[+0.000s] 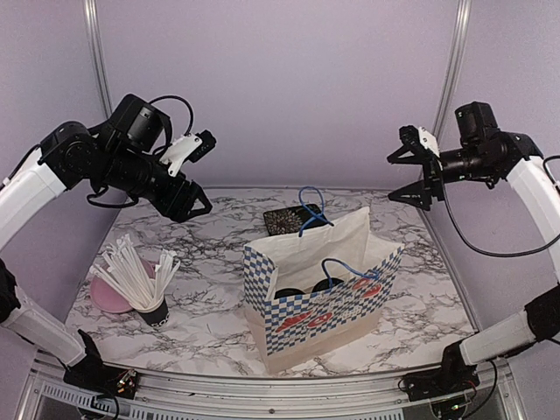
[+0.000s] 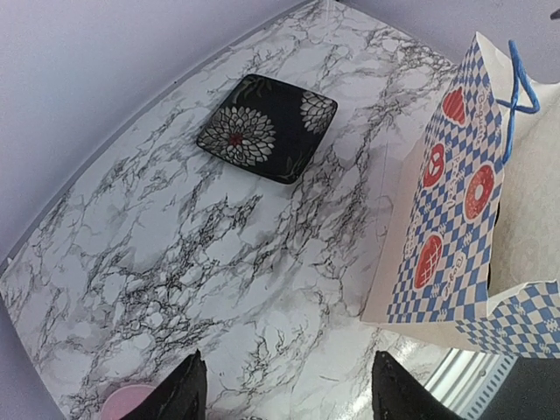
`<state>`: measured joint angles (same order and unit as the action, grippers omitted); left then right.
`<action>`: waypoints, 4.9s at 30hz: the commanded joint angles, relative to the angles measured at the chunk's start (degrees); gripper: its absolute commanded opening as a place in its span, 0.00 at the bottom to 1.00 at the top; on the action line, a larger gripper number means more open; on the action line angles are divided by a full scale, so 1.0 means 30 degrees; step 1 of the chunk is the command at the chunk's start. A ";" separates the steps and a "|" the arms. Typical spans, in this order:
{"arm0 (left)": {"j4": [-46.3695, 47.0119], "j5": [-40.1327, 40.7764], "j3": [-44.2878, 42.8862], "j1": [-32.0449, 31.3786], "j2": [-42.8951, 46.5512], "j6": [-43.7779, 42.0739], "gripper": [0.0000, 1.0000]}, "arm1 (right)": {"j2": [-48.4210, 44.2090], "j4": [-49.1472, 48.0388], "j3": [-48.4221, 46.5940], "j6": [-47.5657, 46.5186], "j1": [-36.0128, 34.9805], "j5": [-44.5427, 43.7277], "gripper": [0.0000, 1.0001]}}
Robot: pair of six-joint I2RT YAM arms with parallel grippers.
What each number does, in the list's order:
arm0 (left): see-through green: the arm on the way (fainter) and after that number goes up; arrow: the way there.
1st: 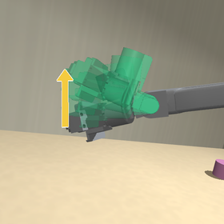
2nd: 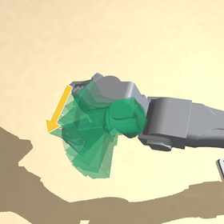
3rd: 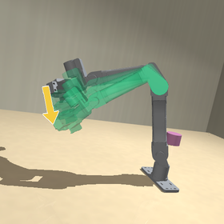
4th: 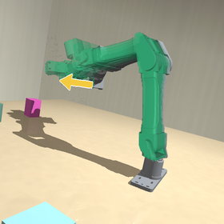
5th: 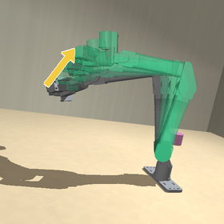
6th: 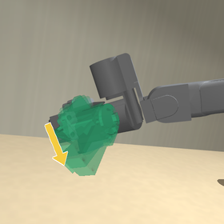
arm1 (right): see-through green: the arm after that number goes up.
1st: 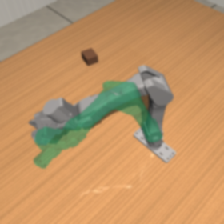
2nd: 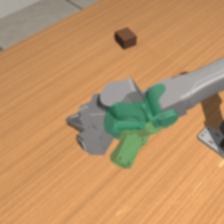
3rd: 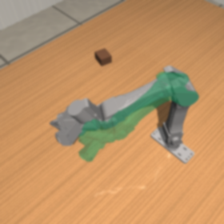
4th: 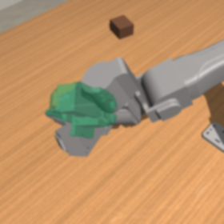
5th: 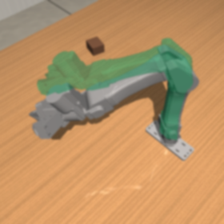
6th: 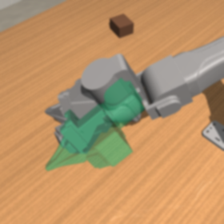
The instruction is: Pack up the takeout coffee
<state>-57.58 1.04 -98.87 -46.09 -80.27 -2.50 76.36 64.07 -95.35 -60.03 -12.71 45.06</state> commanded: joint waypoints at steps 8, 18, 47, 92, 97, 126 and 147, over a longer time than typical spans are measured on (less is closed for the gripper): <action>-0.2899 0.4098 0.5458 -0.0605 0.3982 0.4595 0.60 | -0.1383 -1.2590 0.7822 0.9576 0.6049 0.4924 0.88; -0.1907 0.3204 0.8686 -0.0605 0.5342 0.5109 0.64 | -0.1675 -1.3812 1.0136 0.9778 0.6201 0.4945 0.87; -0.2396 0.2140 0.8566 -0.0605 0.5747 0.5477 0.11 | -0.1957 -1.4845 1.1678 0.9673 0.6199 0.5313 0.87; 0.1106 -0.4590 -0.6294 -0.1473 0.1576 0.6094 0.00 | -0.2015 -1.4649 1.2147 0.8611 0.6199 0.5026 0.87; 0.3202 -0.5981 -0.6096 -0.1799 0.1461 0.6337 0.00 | -0.2089 -1.4605 1.2182 0.8472 0.6199 0.4864 0.87; 1.8865 -0.3322 0.2487 -0.6729 -0.3433 0.4862 0.00 | -0.2136 -1.4642 1.2579 0.8028 0.6201 0.4549 0.87; 0.9755 0.3722 0.1052 -0.7109 -0.0757 0.2487 0.51 | -0.1870 -1.4209 1.2594 0.7391 0.6199 0.4560 0.87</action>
<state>-17.61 0.49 -97.45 -67.13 -88.88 6.35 71.20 20.64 -57.43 -36.93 5.69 58.87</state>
